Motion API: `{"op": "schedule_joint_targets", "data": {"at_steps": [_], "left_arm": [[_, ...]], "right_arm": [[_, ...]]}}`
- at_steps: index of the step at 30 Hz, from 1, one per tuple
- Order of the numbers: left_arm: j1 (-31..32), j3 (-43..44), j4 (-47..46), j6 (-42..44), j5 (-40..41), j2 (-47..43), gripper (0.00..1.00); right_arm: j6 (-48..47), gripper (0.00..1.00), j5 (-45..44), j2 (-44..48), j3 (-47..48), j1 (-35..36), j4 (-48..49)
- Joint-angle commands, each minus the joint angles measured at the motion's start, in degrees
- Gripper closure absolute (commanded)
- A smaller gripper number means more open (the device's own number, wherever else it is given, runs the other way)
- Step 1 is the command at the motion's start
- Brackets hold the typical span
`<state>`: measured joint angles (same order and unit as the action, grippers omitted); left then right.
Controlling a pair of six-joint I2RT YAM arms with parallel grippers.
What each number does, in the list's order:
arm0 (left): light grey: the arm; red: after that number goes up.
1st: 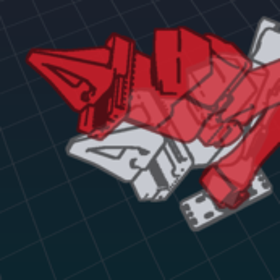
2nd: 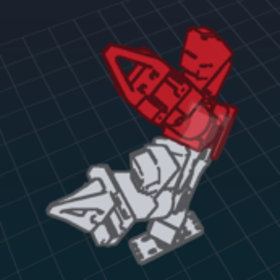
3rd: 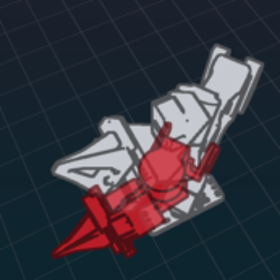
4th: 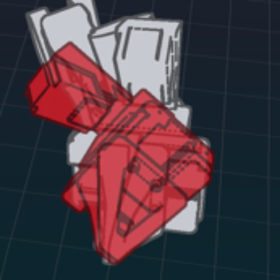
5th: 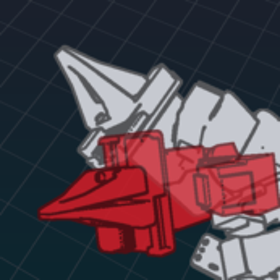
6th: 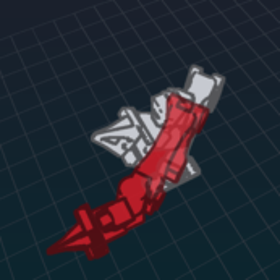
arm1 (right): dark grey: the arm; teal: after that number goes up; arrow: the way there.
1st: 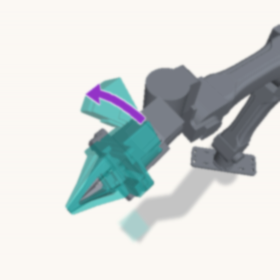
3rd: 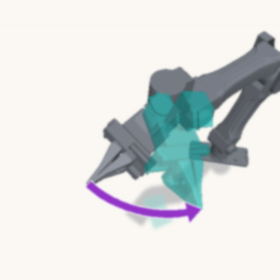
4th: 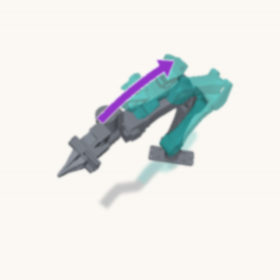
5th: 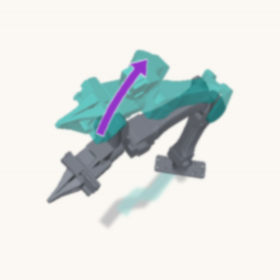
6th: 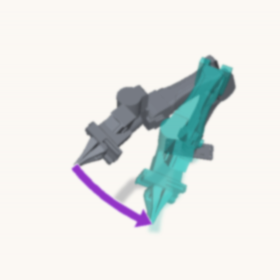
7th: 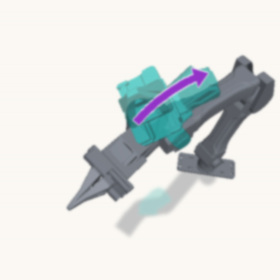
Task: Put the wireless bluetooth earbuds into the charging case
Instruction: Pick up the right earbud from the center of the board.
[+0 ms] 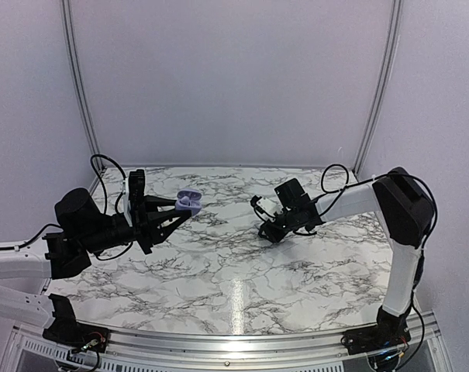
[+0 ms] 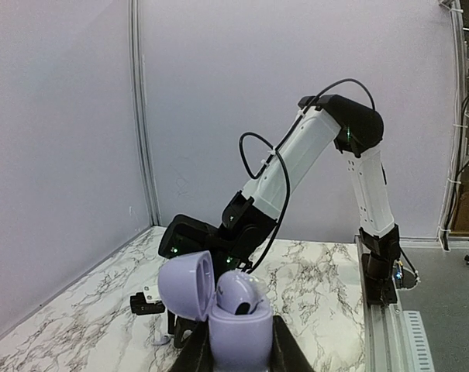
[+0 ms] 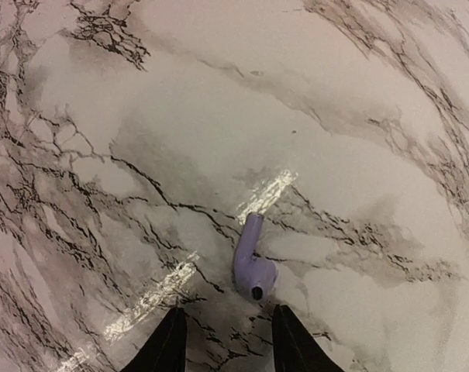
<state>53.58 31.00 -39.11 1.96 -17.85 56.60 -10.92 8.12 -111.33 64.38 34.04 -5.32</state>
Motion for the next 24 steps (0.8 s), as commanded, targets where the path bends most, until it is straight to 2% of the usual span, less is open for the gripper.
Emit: {"op": "schedule_joint_targets", "data": {"at_steps": [1, 7, 16, 24], "left_arm": [[0.12, -0.47, -1.15, 1.01, 0.43, -0.17, 1.00], [0.16, -0.98, -1.14, 0.99, 0.67, 0.19, 1.00], [0.14, -1.72, -1.14, 1.71, 1.21, -1.06, 1.00], [0.12, -2.09, 4.37, 6.58, 1.58, -3.28, 1.00]], "right_arm": [[-1.63, 0.61, -1.92, -2.45, 2.93, -0.56, 2.03], [-2.49, 0.65, -2.40, -4.26, 4.55, -0.59, 2.16], [-2.88, 0.80, -2.43, -4.58, 5.35, -0.69, 0.04], [-0.91, 0.89, 2.49, 0.74, 5.53, -0.64, -2.77]]}}
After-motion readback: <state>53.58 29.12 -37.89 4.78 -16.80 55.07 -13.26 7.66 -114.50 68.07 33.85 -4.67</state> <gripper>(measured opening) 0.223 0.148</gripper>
